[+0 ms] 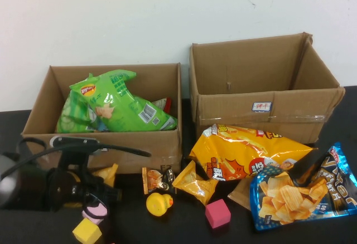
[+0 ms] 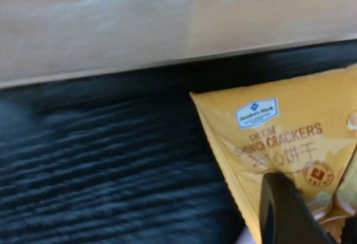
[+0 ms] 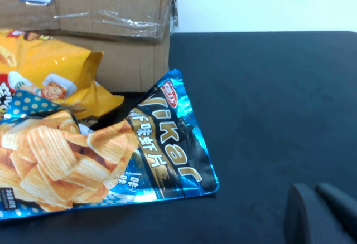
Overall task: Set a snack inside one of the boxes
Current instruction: Pick up the biscuit, then place the biscuit in the biscuit box
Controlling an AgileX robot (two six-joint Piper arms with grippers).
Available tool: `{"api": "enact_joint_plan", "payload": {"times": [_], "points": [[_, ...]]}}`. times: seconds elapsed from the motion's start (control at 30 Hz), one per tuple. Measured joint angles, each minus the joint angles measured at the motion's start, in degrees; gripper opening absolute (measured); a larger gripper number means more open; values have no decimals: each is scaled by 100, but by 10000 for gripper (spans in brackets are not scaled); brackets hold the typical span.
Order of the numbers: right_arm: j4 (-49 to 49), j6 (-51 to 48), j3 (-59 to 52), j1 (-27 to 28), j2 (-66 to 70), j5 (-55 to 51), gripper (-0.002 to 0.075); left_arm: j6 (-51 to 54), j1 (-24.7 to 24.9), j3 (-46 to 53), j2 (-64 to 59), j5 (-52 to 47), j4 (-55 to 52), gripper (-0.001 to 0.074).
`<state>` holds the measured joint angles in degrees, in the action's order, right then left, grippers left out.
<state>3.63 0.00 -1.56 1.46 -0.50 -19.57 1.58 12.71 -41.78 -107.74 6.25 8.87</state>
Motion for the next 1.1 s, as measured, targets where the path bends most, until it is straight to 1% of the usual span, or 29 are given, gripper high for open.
{"api": "enact_joint_plan", "payload": {"times": [0.17,0.27,0.33,0.4,0.5,0.6,0.7,0.77,0.93,1.07,1.1], "points": [[0,-33,0,0,0,0,-1,0,459,378,1267,-555,0,137],[0,-33,0,0,0,0,-1,-13,931,493,2112,-1239,66,137],[0,-33,0,0,0,0,-1,-13,1322,535,2670,-1472,145,136],[0,0,0,0,0,0,-1,-13,1811,557,3096,-1214,181,136],[0,0,0,0,0,0,-1,37,2367,491,3273,3,184,136],[0,0,0,0,0,0,-1,145,2555,103,2973,989,193,136],[0,0,0,0,0,0,-1,198,2580,-572,2356,1570,206,136],[0,0,0,0,0,0,-1,337,2590,-1182,1885,1735,219,135],[0,0,0,0,0,0,-1,679,2552,-2845,441,1537,219,134],[0,0,0,0,0,0,-1,743,2458,-4246,-700,829,298,134],[0,0,0,0,0,0,-1,743,2435,-4545,-966,601,314,146]]}}
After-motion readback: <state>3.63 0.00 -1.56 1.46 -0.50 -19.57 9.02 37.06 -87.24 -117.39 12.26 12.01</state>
